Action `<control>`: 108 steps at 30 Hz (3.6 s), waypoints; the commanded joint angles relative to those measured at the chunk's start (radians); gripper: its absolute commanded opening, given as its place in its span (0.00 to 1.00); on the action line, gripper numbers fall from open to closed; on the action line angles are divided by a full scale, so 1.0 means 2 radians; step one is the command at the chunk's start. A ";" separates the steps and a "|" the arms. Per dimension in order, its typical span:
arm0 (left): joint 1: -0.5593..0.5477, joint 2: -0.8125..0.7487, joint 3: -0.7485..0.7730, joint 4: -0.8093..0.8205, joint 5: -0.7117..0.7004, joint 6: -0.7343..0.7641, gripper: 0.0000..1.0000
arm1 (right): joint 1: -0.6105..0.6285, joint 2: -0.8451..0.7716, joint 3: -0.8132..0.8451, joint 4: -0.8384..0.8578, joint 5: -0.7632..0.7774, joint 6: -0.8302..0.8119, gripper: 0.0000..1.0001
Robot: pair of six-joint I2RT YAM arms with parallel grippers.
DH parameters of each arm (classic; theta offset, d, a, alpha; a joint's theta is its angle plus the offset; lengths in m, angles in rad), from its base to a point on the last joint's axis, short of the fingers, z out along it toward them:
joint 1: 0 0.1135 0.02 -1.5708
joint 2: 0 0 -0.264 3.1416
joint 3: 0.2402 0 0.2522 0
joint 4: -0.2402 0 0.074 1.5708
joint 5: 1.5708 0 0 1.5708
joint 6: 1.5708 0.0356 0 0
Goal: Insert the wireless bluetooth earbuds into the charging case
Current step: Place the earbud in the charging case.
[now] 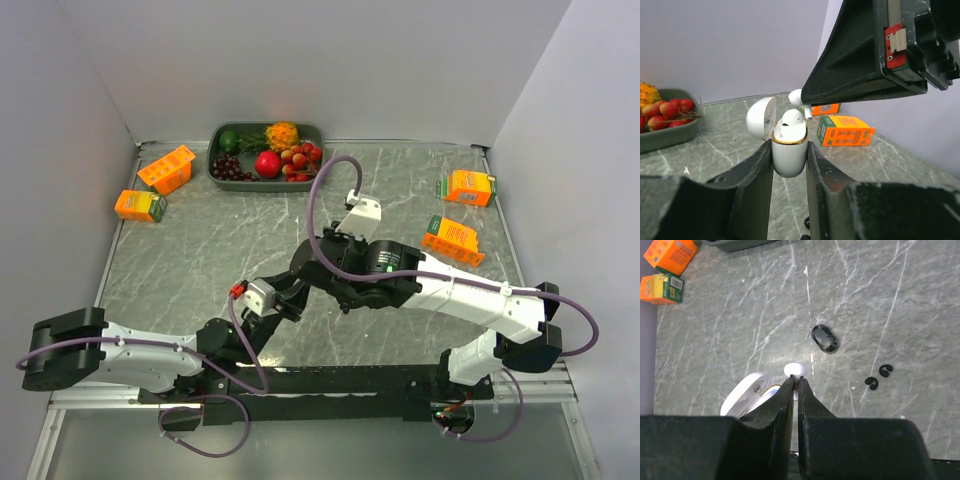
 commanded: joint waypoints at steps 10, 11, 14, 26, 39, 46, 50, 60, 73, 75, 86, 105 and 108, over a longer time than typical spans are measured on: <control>0.017 0.022 0.019 0.015 -0.010 -0.062 0.01 | 0.017 0.009 0.003 0.018 0.050 -0.020 0.00; 0.019 0.021 0.019 0.013 -0.006 -0.063 0.01 | 0.017 0.012 0.004 0.022 0.050 -0.022 0.00; 0.024 0.018 0.024 -0.007 0.005 -0.087 0.01 | 0.021 0.015 0.003 0.028 0.052 -0.027 0.00; 0.031 0.016 0.015 -0.025 0.023 -0.110 0.01 | 0.037 0.018 -0.005 0.077 0.058 -0.081 0.00; 0.031 0.010 0.008 -0.019 0.040 -0.103 0.01 | 0.041 0.019 -0.027 0.115 0.044 -0.119 0.00; 0.031 0.000 0.009 -0.032 0.039 -0.113 0.01 | 0.043 0.014 -0.035 0.120 0.049 -0.125 0.00; 0.033 -0.009 0.021 -0.062 0.028 -0.134 0.01 | 0.043 0.003 -0.049 0.129 0.072 -0.125 0.00; 0.054 -0.040 0.066 -0.199 0.049 -0.203 0.01 | 0.044 -0.040 -0.100 0.226 0.114 -0.203 0.00; 0.064 -0.045 0.064 -0.200 0.065 -0.219 0.01 | 0.044 -0.055 -0.128 0.264 0.088 -0.222 0.00; 0.065 -0.044 0.064 -0.199 0.066 -0.219 0.01 | 0.045 -0.057 -0.132 0.269 0.083 -0.223 0.00; 0.068 -0.052 0.057 -0.190 0.064 -0.222 0.01 | 0.049 -0.055 -0.137 0.282 0.068 -0.234 0.00; 0.073 -0.068 0.047 -0.191 0.056 -0.228 0.01 | 0.056 -0.060 -0.139 0.254 0.074 -0.212 0.00; 0.075 -0.071 0.045 -0.192 0.055 -0.230 0.01 | 0.056 -0.062 -0.140 0.254 0.076 -0.211 0.00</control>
